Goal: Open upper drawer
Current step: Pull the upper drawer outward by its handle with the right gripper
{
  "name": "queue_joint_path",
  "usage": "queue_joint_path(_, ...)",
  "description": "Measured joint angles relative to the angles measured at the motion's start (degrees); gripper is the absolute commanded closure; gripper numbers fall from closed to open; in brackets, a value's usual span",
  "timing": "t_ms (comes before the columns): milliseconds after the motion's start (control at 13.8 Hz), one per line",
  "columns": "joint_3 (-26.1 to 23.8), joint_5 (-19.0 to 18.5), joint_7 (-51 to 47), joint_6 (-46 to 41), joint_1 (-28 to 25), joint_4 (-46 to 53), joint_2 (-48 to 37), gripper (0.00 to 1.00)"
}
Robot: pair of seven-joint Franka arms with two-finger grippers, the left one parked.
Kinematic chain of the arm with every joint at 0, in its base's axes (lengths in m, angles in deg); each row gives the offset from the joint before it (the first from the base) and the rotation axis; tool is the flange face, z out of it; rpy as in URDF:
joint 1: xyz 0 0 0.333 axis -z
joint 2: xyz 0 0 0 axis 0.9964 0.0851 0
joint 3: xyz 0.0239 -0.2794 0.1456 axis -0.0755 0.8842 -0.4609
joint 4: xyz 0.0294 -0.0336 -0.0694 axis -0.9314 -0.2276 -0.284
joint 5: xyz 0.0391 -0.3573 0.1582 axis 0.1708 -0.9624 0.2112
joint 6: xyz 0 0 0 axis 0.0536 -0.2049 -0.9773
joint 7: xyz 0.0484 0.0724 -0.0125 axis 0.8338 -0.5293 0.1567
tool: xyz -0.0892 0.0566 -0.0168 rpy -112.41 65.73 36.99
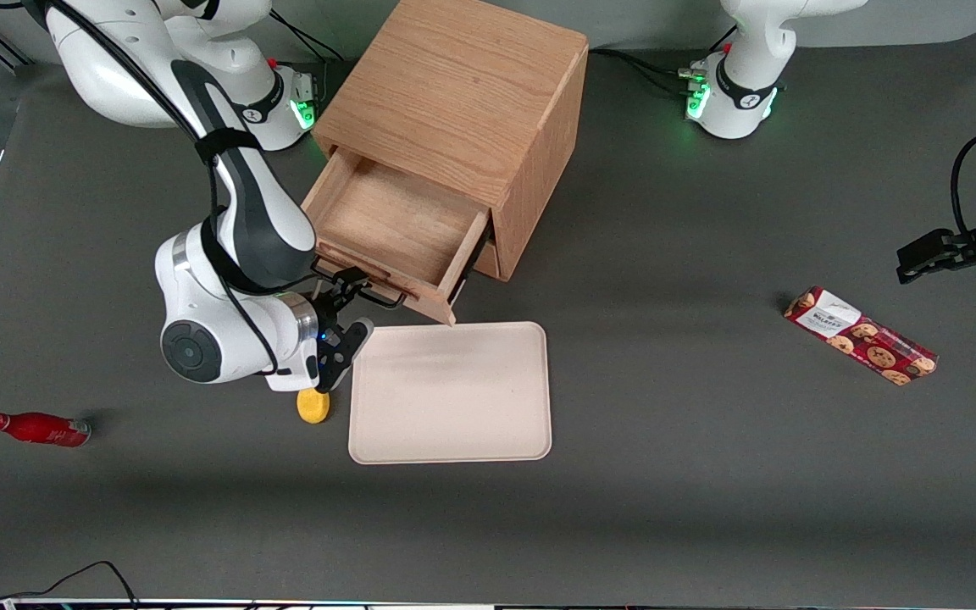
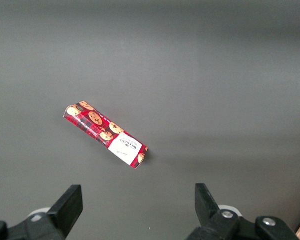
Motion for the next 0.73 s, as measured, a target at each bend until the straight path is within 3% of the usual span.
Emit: queue_joint_path(726, -0.23, -0.18, 0.47, -0.02, 2.61, 4.24, 2.87, 0.0)
